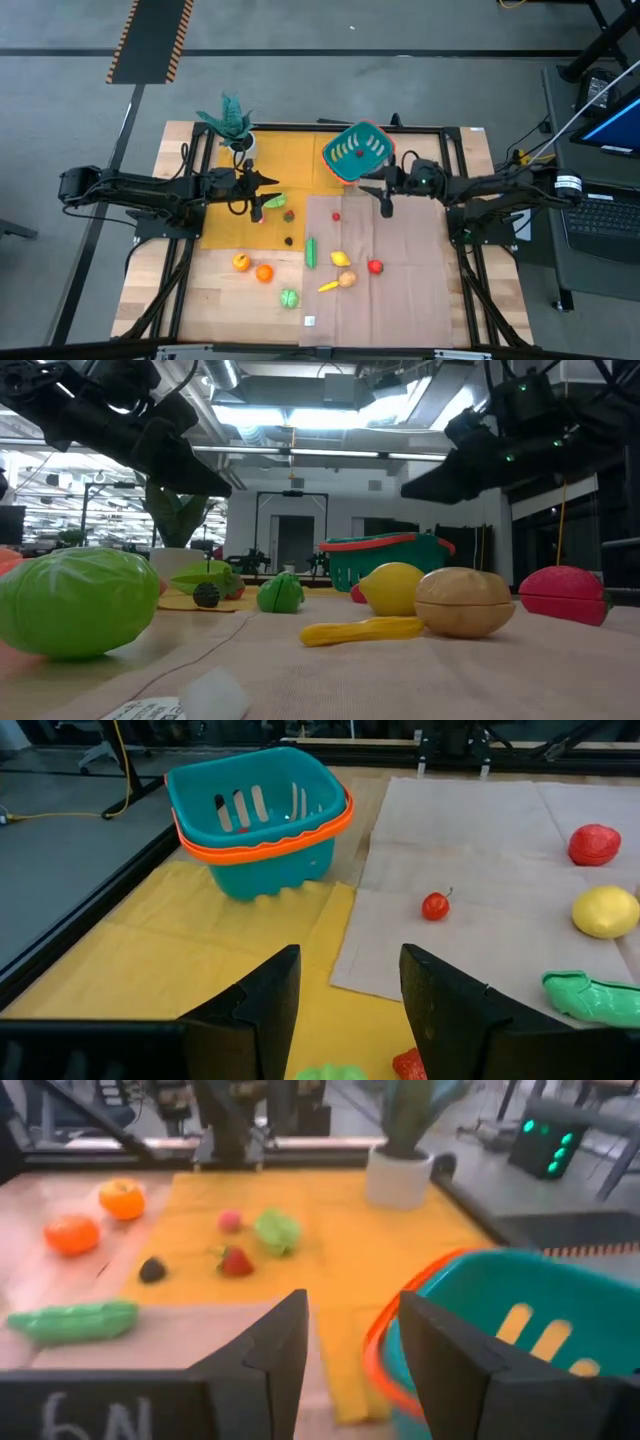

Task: Pick and placing Produce into tupperware
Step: Put the starfruit into the basket

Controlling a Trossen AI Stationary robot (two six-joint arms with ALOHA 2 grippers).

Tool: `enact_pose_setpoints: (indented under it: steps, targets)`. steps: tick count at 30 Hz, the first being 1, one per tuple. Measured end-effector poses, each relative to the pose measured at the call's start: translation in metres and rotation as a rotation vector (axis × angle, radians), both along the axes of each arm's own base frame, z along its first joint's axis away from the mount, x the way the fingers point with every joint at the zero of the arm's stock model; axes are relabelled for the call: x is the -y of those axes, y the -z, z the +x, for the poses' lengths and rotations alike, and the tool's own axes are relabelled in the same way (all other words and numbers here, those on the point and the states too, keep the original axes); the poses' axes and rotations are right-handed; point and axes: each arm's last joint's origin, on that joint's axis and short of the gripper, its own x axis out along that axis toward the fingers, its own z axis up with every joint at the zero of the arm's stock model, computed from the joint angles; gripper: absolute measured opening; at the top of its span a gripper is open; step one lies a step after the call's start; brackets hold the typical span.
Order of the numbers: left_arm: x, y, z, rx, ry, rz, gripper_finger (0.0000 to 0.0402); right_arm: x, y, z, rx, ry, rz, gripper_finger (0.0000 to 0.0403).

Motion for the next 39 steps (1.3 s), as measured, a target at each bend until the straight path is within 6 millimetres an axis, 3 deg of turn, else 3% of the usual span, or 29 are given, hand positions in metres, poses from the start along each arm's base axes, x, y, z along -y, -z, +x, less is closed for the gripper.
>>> enact_pose_setpoints:
  steps: [9,17,21,28,32,39]
  targets:
    - [0.0,0.001,0.0,-0.011,0.004,-0.003,0.0175,-0.015,0.011,-0.007,0.017,-0.06,0.008,0.0159]
    - [0.0,0.001,0.0,-0.022,0.019,0.018,0.027,-0.017,0.01,-0.006,0.021,-0.065,0.013,0.0159]
    - [0.0,0.002,-0.001,-0.024,0.018,0.015,0.0297,-0.017,0.01,-0.006,0.023,-0.064,0.02,0.0159]
    - [0.001,0.002,-0.001,-0.021,0.011,-0.018,0.0302,-0.017,0.008,-0.006,0.043,-0.065,0.009,0.0159]
    - [0.002,0.002,-0.001,-0.129,-0.002,-0.092,0.0303,-0.017,0.008,-0.006,0.042,-0.066,0.005,0.0159]
    - [0.001,-0.029,0.007,-0.275,-0.026,-0.149,0.0303,-0.017,0.008,-0.006,0.041,-0.067,0.001,0.0159]
